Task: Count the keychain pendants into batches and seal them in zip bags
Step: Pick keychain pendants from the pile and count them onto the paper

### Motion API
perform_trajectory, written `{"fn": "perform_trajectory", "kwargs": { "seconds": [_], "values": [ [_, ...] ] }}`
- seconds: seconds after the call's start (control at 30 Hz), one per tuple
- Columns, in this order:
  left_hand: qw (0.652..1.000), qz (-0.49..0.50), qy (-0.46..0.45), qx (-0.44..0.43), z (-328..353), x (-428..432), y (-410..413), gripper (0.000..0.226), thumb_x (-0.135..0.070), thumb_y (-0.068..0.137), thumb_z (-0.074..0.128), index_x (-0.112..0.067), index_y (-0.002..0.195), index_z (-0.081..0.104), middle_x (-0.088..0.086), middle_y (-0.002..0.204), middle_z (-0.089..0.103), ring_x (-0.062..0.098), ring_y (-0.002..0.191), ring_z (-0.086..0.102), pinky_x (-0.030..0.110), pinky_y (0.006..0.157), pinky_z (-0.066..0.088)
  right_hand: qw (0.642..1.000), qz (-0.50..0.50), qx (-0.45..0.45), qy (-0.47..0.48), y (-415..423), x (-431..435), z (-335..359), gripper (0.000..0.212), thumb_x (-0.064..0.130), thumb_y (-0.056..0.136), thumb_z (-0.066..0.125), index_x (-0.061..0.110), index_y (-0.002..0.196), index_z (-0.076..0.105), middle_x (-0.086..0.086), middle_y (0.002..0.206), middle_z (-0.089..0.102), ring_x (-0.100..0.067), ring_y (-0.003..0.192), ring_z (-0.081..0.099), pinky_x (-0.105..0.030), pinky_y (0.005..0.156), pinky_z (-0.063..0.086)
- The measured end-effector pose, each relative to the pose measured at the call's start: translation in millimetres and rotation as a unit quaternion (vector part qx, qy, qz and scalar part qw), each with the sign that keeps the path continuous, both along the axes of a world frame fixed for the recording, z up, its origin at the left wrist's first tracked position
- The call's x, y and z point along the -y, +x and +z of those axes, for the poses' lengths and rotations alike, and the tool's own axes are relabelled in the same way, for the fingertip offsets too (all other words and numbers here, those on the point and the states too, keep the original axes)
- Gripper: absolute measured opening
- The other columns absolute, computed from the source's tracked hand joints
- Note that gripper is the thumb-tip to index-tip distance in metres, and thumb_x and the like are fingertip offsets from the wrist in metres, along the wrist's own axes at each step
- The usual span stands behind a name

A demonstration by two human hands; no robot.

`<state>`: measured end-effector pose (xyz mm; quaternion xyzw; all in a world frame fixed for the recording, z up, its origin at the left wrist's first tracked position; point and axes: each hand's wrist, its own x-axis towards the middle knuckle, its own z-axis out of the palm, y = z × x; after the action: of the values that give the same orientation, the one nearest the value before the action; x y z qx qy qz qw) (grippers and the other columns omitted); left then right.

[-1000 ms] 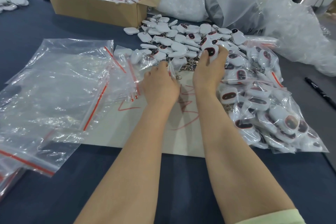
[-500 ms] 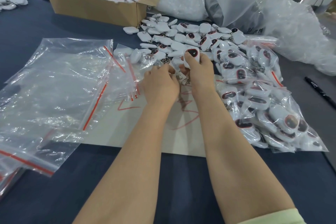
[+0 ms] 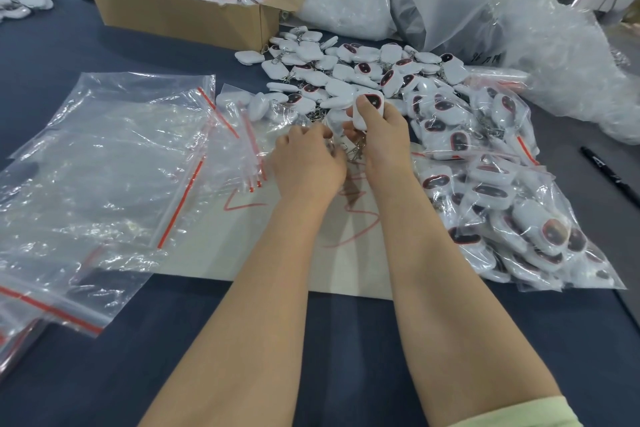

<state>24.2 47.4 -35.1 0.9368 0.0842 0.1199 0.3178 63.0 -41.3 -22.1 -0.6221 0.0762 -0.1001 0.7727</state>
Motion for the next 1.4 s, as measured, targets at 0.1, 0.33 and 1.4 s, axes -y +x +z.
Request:
{"fn": "perform_trajectory", "kwargs": {
  "seconds": [0.1,0.33,1.4],
  "values": [
    [1.0,-0.001,0.009,-0.002,0.1,1.2,-1.0,0.036,-0.029,0.09,0.049,-0.024,0.125,0.055,0.008,0.129,0.051,0.032,0.12,0.042,0.037,0.093,0.036,1.0,-0.001,-0.002,-0.001,0.4,-0.2,-0.2,0.007,0.011,0.093,0.057,0.007,0.088,0.06,-0.002,0.075,0.064,-0.007,0.051,0.059,-0.018,0.051,0.049],
    [1.0,-0.008,0.017,-0.011,0.1,1.5,-1.0,0.038,-0.028,0.091,0.051,-0.025,0.129,0.053,0.008,0.133,0.047,0.031,0.123,0.039,0.037,0.097,0.035,1.0,-0.001,-0.004,-0.013,0.5,-0.1,-0.9,0.008,0.013,0.093,0.058,0.006,0.091,0.061,-0.003,0.077,0.064,-0.005,0.05,0.058,-0.017,0.052,0.049],
    [1.0,-0.004,0.012,-0.003,-0.1,2.5,-2.5,0.036,-0.024,0.09,0.05,-0.021,0.126,0.054,0.009,0.132,0.047,0.032,0.123,0.038,0.037,0.098,0.033,0.999,0.033,-0.001,0.028,1.5,1.8,-0.9,0.02,0.019,0.102,0.044,0.017,0.089,0.06,0.002,0.086,0.067,-0.01,0.067,0.063,-0.019,0.06,0.051]
  ]
}}
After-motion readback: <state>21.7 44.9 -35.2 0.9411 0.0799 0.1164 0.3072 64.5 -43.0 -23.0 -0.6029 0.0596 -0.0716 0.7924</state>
